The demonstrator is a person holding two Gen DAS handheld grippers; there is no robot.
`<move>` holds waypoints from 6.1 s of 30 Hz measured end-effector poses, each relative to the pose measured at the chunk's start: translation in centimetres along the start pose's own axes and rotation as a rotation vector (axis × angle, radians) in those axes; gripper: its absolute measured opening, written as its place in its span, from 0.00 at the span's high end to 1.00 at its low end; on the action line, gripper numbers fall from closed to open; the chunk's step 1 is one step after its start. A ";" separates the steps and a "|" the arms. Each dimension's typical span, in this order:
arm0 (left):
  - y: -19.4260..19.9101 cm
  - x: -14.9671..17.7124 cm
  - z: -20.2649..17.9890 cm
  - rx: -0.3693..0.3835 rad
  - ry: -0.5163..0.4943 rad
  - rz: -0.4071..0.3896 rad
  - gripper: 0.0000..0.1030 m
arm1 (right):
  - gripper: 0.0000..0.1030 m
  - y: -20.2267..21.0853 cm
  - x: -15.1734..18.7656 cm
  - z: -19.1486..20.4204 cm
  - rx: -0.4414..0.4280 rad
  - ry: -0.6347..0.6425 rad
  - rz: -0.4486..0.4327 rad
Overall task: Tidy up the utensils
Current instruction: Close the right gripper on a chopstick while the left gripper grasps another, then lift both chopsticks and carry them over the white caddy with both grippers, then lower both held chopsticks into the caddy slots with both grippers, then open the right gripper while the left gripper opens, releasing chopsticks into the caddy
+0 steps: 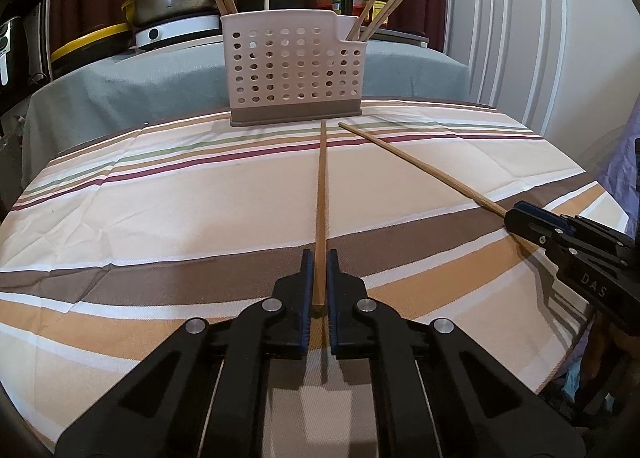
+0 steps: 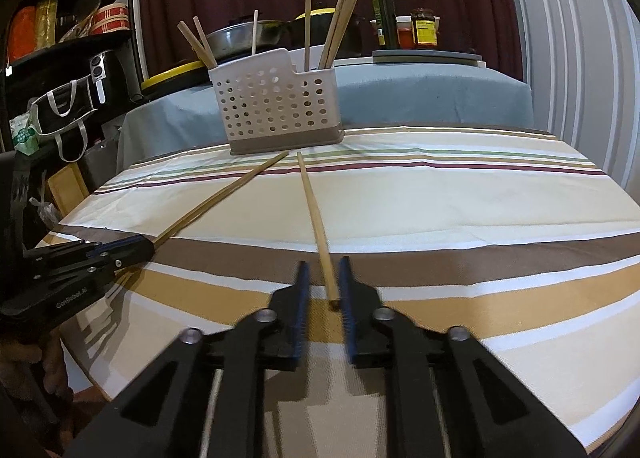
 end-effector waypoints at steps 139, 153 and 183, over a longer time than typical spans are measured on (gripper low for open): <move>21.5 -28.6 3.9 -0.109 -0.021 -0.598 0.94 | 0.94 15.9 -29.8 7.4 -0.031 0.251 -0.589; 15.8 -31.0 4.9 -0.099 -0.006 -0.546 0.94 | 0.94 9.7 -31.8 5.8 -0.034 0.227 -0.488; 8.5 -30.2 6.6 -0.085 0.020 -0.419 0.76 | 0.84 2.2 -31.1 4.1 -0.025 0.168 -0.340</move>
Point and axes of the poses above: each gripper's, at about its wrist camera, not at the fingertips, and y roughly against the way its jaws point, z to its left, x to its underside, the point moved 4 cm from there along -y, roughly the way its jaws point, and after that the axes turned 13 degrees about z, right-handed, at the moved point
